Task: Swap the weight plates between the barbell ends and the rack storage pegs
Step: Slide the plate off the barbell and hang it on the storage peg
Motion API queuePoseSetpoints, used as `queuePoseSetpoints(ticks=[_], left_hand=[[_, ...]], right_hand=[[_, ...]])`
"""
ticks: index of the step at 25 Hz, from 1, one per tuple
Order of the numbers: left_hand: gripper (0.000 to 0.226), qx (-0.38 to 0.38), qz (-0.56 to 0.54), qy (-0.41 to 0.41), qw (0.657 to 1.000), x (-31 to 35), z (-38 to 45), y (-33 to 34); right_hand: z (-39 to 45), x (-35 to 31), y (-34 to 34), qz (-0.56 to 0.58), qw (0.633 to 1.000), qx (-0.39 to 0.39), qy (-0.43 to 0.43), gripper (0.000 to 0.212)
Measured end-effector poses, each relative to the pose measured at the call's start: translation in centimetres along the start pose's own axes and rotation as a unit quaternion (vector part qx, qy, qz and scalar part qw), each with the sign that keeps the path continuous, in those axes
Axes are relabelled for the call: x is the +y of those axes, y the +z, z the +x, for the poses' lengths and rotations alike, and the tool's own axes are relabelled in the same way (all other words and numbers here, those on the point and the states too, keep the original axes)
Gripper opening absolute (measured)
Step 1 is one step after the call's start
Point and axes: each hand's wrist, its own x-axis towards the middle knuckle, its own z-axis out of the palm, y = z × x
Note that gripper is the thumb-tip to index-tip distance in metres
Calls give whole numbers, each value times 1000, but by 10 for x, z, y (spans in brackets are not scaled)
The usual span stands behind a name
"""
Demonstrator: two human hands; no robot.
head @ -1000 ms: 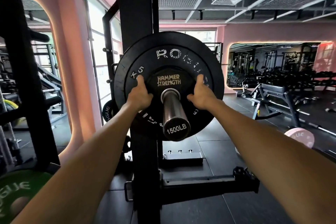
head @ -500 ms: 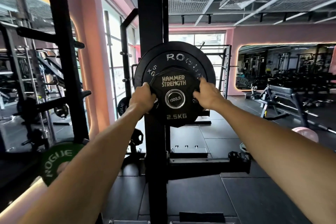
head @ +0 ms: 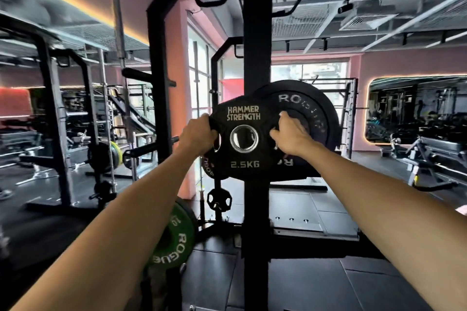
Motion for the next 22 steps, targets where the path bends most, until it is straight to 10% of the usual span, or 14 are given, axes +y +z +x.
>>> queuePoseSetpoints(ticks=[22], left_hand=[[27, 18, 45, -31, 998, -373, -16, -213]], right_hand=[[-17, -360, 210, 46, 993, -63, -89, 20]])
